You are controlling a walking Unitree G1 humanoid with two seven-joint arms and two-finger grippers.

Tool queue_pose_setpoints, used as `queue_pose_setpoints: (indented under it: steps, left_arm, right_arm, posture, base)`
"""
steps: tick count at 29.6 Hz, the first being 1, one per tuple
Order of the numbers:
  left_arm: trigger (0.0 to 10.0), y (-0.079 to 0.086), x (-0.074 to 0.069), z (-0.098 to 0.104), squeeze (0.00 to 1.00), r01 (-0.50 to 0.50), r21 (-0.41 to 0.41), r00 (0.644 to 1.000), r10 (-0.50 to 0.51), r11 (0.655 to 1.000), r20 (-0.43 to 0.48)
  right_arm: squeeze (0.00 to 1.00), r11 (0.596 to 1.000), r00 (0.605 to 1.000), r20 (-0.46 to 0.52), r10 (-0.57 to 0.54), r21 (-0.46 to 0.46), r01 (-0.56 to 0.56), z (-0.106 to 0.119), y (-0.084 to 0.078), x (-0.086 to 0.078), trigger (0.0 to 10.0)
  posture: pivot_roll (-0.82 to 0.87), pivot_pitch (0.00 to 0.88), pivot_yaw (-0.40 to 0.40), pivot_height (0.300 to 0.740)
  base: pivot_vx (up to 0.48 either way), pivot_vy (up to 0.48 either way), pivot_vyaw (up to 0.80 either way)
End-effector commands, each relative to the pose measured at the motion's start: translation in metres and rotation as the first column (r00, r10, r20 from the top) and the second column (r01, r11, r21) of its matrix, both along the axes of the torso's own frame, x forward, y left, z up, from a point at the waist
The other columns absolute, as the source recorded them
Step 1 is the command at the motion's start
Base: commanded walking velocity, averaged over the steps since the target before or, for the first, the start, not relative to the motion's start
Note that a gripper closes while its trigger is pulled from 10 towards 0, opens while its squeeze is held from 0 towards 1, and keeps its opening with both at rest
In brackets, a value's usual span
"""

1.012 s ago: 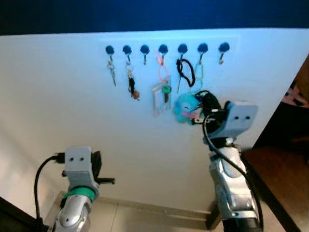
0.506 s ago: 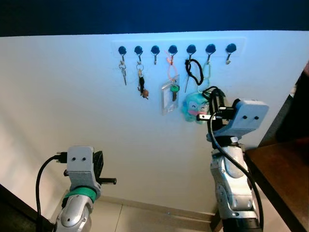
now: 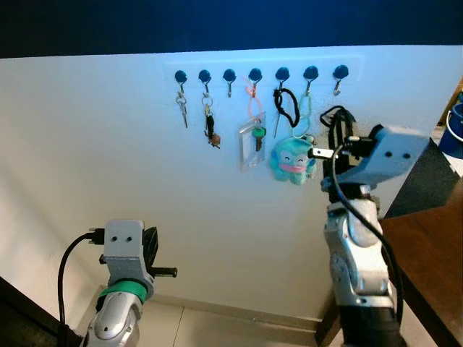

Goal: Hang keys on a hook

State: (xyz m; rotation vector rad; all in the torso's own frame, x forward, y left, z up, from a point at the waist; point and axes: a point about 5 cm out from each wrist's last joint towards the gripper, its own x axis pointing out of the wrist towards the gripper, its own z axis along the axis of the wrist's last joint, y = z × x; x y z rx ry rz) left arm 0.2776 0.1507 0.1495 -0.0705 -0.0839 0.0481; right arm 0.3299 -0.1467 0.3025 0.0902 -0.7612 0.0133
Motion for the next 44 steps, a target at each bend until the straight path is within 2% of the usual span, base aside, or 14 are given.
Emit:
queue_pose_setpoints:
  steps: [1,16,21,29,44]
  left_arm:
    - [10.0,0.003,-0.002,-0.006,0.00,-0.014,-0.002,1.000,0.014,1.000,-0.019]
    - [10.0,0.006,0.000,-0.004,0.00,-0.020,0.005,1.000,0.020,1.000,-0.016]
    - [10.0,0.001,0.000,-0.004,0.00,-0.004,0.001,1.000,0.004,1.000,-0.016]
    - [10.0,-0.002,0.000,-0.005,0.00,0.007,-0.001,1.000,-0.007,1.000,-0.017]
    - [10.0,-0.001,-0.002,-0.004,0.00,0.011,-0.005,1.000,-0.011,1.000,-0.015]
  right_arm:
    - [0.00,1.000,1.000,-0.017,0.016,-0.003,-0.016,0.003,0.001,0.005,10.0]
    - [0.00,1.000,1.000,0.006,0.008,0.018,-0.008,0.019,-0.004,0.014,10.0]
    - [0.00,0.999,0.998,0.053,-0.020,0.047,0.018,0.029,-0.009,0.014,10.0]
    - [0.00,0.998,0.998,0.064,-0.019,0.060,0.016,0.031,-0.012,0.014,10.0]
    - [0.00,0.984,0.997,-0.042,-0.061,0.164,0.067,0.017,-0.026,0.022,10.0]
  posture:
    - [-0.14,0.078,0.180,0.740]
    - [-0.13,0.087,0.186,0.740]
    - [-0.13,0.085,0.190,0.740]
    - [-0.13,0.090,0.192,0.740]
    - [-0.13,0.090,0.192,0.740]
  base:
    - [0.000,0.000,0.00]
    - [0.000,0.000,0.00]
    - [0.000,0.000,0.00]
    - [0.000,0.000,0.00]
    - [0.000,0.000,0.00]
